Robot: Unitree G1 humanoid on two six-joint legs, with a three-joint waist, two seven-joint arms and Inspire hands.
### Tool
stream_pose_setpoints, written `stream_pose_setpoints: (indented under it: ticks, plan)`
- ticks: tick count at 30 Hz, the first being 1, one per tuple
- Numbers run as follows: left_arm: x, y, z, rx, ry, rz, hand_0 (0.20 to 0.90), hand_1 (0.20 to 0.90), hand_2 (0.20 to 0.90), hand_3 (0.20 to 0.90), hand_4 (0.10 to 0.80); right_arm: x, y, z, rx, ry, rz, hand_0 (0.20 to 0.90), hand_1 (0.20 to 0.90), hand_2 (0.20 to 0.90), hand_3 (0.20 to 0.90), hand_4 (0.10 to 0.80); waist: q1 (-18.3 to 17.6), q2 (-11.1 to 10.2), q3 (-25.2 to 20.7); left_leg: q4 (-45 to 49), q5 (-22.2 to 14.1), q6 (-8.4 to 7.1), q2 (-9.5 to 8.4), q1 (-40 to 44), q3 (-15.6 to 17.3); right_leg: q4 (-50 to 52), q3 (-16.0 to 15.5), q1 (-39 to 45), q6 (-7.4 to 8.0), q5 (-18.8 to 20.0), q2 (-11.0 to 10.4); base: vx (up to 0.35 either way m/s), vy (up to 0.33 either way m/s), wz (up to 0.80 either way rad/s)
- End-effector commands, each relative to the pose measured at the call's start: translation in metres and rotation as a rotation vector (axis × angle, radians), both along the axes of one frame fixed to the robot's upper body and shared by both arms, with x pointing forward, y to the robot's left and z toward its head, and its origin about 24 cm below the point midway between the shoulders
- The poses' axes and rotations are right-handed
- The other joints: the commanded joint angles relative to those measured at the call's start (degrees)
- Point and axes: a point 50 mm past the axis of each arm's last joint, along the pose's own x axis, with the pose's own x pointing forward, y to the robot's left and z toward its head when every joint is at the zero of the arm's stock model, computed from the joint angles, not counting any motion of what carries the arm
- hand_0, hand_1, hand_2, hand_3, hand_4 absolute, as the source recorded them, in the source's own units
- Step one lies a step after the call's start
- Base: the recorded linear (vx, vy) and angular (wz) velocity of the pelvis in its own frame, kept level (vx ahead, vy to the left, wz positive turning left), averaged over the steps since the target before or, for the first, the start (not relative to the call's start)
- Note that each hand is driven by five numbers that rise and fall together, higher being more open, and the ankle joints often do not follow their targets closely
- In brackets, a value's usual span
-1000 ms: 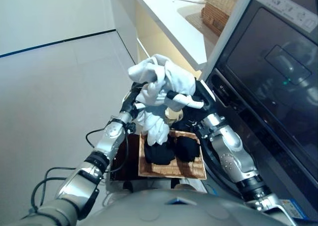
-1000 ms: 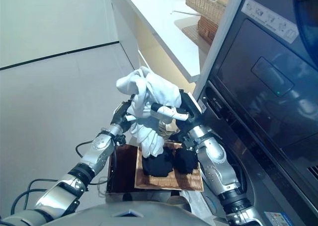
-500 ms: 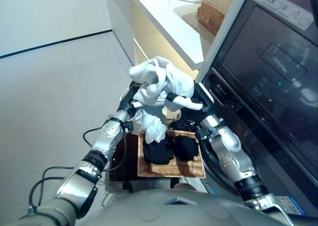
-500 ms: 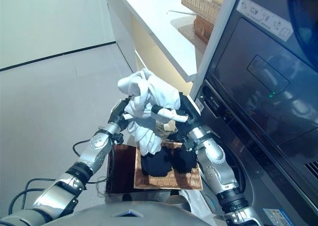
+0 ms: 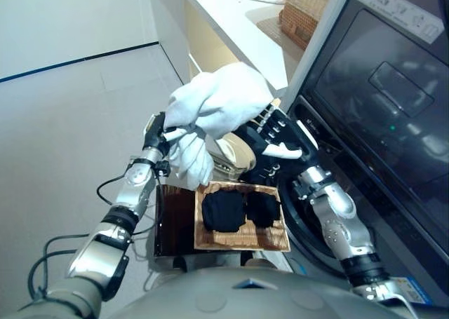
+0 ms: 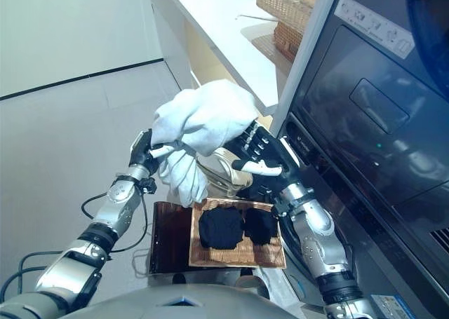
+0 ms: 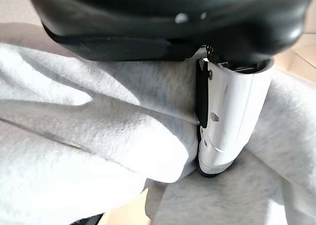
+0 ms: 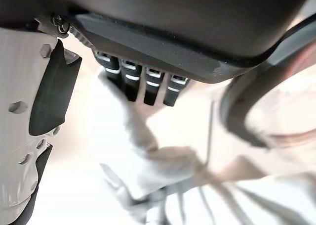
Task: Pick up the clothes and place them into the washing machine
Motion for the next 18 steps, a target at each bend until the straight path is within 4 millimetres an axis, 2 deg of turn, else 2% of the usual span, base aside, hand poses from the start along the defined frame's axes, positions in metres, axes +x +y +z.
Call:
stream_pose_setpoints:
  ticks: [1,11,18]
  plan:
    - [0.057,0.005,0.090,-0.037,-0.366,0.034,0.200,0.200,0.200,0.200,0.300,0.006,-0.023,0.030,-0.007,-0.178,-0.062,0.900,0.900,0.900,0.900,0.800,0.92,-1.23,-5.13,-0.40,-3.04,-4.39,1.64,2.00,-0.97,1.85,-0.44,-2.86,2.41,0.25,-2.63,0.000,0.000,0.00]
    - [0.061,0.019,0.102,0.074,-0.391,0.059,0.200,0.200,0.200,0.200,0.300,0.004,-0.042,0.014,-0.054,-0.101,-0.153,0.900,0.900,0.900,0.900,0.800,0.46,-0.90,-4.94,-0.40,-3.06,-4.42,1.70,2.09,-0.53,1.81,0.02,-3.01,2.38,0.35,-2.50,0.001,0.000,0.00]
    - [0.056,0.020,0.109,-0.057,-0.442,0.045,0.200,0.200,0.200,0.200,0.300,0.004,-0.052,0.010,-0.016,-0.092,-0.257,0.900,0.900,0.900,0.900,0.800,0.65,-0.71,-4.96,-0.40,-3.14,-4.38,1.65,1.96,-0.54,1.63,0.01,-2.94,2.35,0.38,-2.48,0.000,0.000,0.00]
